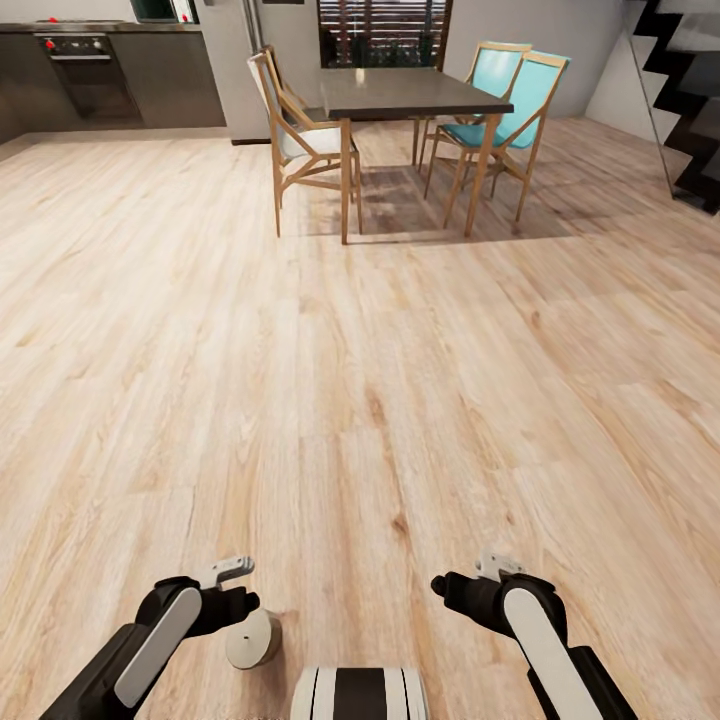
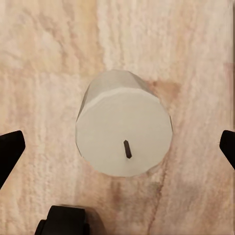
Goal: Place each of the two pumpkins and all three candles from the living room inside a cabinet in the living room (use any cabinet), then make sure every cabinet is closed, and position the cauldron so it is next to a table in the living room.
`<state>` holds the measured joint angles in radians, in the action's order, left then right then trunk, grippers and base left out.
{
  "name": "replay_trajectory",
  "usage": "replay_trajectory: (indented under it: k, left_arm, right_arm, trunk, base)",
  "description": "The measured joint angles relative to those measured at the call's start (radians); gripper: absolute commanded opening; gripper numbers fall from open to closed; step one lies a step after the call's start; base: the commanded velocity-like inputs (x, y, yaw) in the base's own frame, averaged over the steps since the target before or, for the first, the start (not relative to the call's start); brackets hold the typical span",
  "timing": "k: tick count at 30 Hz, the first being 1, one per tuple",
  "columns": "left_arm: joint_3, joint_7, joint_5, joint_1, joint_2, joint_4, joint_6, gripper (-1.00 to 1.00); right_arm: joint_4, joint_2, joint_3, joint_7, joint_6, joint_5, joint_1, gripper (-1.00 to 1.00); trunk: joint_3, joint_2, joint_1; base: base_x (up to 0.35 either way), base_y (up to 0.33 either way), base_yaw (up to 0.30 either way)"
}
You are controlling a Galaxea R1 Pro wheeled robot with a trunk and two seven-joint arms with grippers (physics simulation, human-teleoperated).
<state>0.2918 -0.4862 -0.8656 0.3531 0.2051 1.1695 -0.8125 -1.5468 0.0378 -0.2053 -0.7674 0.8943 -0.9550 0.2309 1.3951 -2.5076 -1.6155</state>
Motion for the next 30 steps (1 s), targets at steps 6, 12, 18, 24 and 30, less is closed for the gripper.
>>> replay_trajectory:
  k: [6,12,18,24,30]
  left_arm:
    - [0.0,0.0,-0.001,0.001,-0.001,-0.001,0.0,1.0]
    - [0.001,0.078,0.008,0.001,0.002,-0.007,0.004,1.0]
    - [-0.001,0.165,0.02,0.002,0.009,-0.009,0.014,1.0]
    - [-0.003,0.169,0.031,0.002,0.011,-0.009,0.018,1.0]
    - [-0.012,0.168,0.084,0.002,0.01,-0.009,0.021,1.0]
  right_arm:
    - [0.0,0.0,0.0,0.0,0.0,0.0,0.0,1.0]
    - [0.0,0.001,0.0,0.0,0.002,0.0,0.0,1.0]
    - [0.0,0.001,0.001,0.001,0.003,0.001,0.0,1.0]
    - [0.0,0.001,0.003,0.002,0.003,-0.004,0.0,1.0]
    - [0.001,0.001,0.003,0.002,0.002,-0.007,0.0,1.0]
  trunk:
    - [0.023,-0.001,-0.003]
    - [0.046,-0.003,-0.005]
    - [0.07,-0.004,-0.008]
    - [0.093,-0.006,-0.011]
    - [0.116,-0.007,-0.014]
  base:
    - [0.0,0.0,0.0]
    - [0.0,0.0,0.0]
    - [0.0,0.0,0.0]
    - [0.0,0.0,0.0]
    - [0.0,0.0,0.0]
